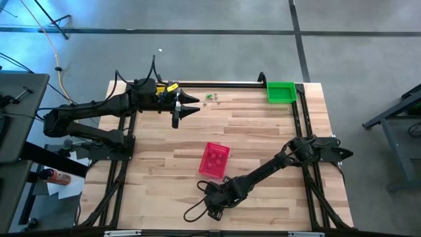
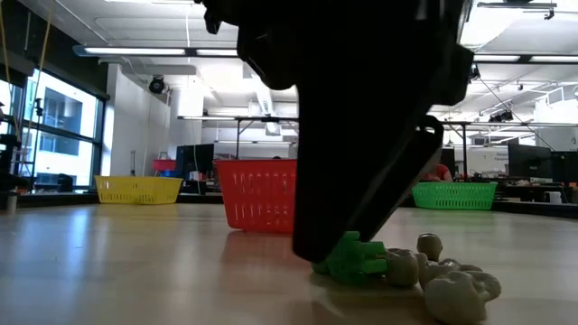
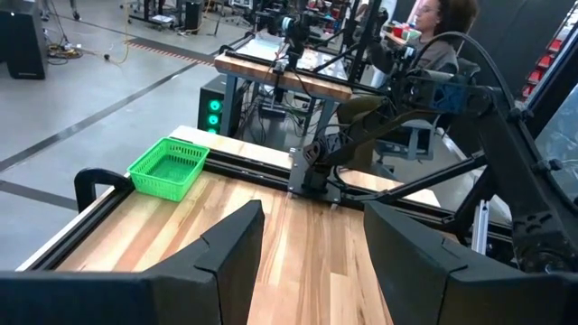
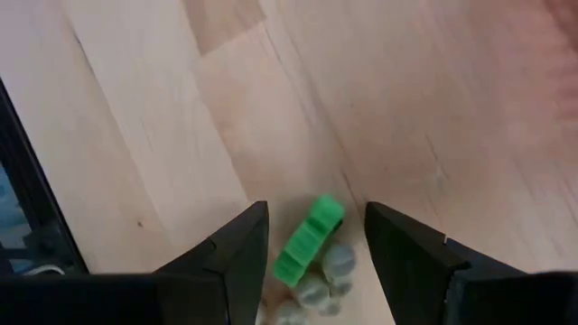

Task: Sort Halloween decoration
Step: Put the green skeleton toy into the yellow bin

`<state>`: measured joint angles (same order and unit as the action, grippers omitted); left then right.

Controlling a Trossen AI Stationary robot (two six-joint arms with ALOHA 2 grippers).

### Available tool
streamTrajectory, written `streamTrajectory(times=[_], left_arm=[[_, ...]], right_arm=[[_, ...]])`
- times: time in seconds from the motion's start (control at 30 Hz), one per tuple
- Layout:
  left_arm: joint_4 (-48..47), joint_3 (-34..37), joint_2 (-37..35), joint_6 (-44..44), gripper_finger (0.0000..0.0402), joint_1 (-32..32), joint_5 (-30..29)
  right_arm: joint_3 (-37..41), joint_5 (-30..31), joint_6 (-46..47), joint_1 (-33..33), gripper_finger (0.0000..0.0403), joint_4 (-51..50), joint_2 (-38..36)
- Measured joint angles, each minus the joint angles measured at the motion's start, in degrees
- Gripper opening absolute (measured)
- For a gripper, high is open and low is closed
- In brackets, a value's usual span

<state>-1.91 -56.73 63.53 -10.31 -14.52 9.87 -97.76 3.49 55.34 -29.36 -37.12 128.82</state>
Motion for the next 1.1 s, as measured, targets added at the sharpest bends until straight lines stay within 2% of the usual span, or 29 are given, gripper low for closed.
streamTrajectory(times=[0.2, 0.3, 0.63, 1.1], left_arm=[[0.0, 0.0, 0.0, 0.0, 0.0182, 0.0, 0.0], [0.0, 0.0, 0.0, 0.0, 0.0182, 0.0, 0.0], [0.0, 0.0, 0.0, 0.0, 0.0182, 0.0, 0.0], [0.0, 0.0, 0.0, 0.0, 0.0182, 0.0, 0.0]], right_arm=[[0.0, 1.5, 0.1, -0.3, 0.018, -0.5, 0.1], [0.0, 2.4, -0.1, -0.4, 0.0166, -1.2, 0.2], [0.0, 3.7, -1.8, -0.3, 0.0014, -1.1, 0.2], [0.0, 3.6, -7.8, -0.2, 0.0002, 4.7, 0.3]])
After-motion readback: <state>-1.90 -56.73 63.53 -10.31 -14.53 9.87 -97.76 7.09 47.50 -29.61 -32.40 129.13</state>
